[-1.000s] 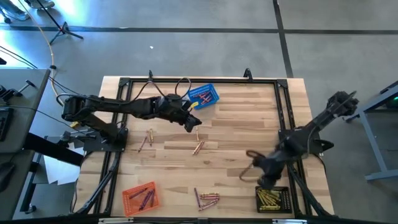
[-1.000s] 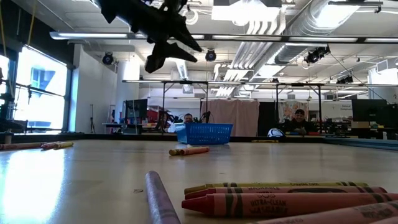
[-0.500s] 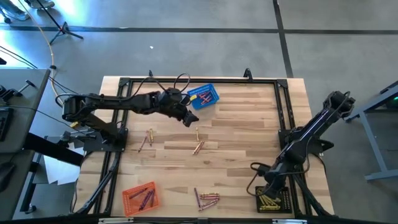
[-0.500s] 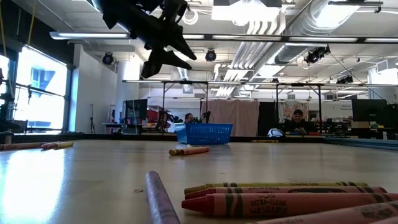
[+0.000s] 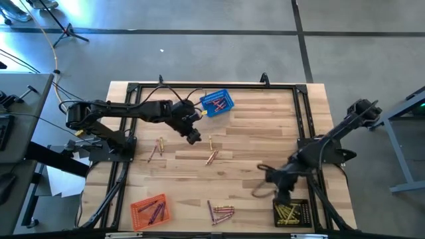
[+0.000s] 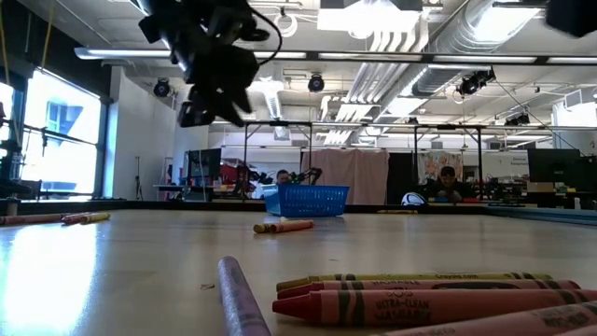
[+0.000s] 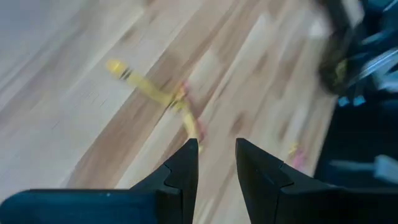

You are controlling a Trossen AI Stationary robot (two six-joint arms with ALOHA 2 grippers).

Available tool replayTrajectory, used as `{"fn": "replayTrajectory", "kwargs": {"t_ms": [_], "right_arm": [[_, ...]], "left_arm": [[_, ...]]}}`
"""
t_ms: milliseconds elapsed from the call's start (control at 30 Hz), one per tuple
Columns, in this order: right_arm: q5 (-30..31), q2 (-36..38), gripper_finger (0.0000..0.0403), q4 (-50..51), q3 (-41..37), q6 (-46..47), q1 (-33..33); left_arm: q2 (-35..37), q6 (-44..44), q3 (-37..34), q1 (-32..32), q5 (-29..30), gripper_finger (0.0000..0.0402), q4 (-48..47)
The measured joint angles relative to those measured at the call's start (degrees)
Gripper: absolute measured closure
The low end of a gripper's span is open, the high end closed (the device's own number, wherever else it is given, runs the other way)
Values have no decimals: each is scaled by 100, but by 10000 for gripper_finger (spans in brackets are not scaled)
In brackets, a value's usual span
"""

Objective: Sort crayons
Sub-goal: Put the yellow crayon into the black bin

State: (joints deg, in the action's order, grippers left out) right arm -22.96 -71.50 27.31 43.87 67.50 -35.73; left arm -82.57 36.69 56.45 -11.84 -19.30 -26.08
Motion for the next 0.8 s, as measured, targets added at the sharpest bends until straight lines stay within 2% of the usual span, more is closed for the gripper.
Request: {"fn": "replayTrajectory", "kwargs": {"t_ms": [133,300,433,533,667,800], "right_arm": [[556,0,239,666,140,-420,695],[1396,-38,238,1142,127,-306,1544],[2177,-279,238,496,125,-397,2243],[2545,-678,238,-199,125,-458,2725],[2593,-1492,238,-1008,185,-351,3231],[2569,-2371,238,-1252,857,-764,3492]], "left_arm": [[15,-260,1,23,51,307,-1035],[338,-888,0,421,85,307,-2583],[886,-1129,0,794,666,307,-3677],[1427,-853,2,1010,1191,307,-4083],[2169,-168,1,1228,1755,307,-4161],[2808,410,2,1417,2187,307,-4170]]}}
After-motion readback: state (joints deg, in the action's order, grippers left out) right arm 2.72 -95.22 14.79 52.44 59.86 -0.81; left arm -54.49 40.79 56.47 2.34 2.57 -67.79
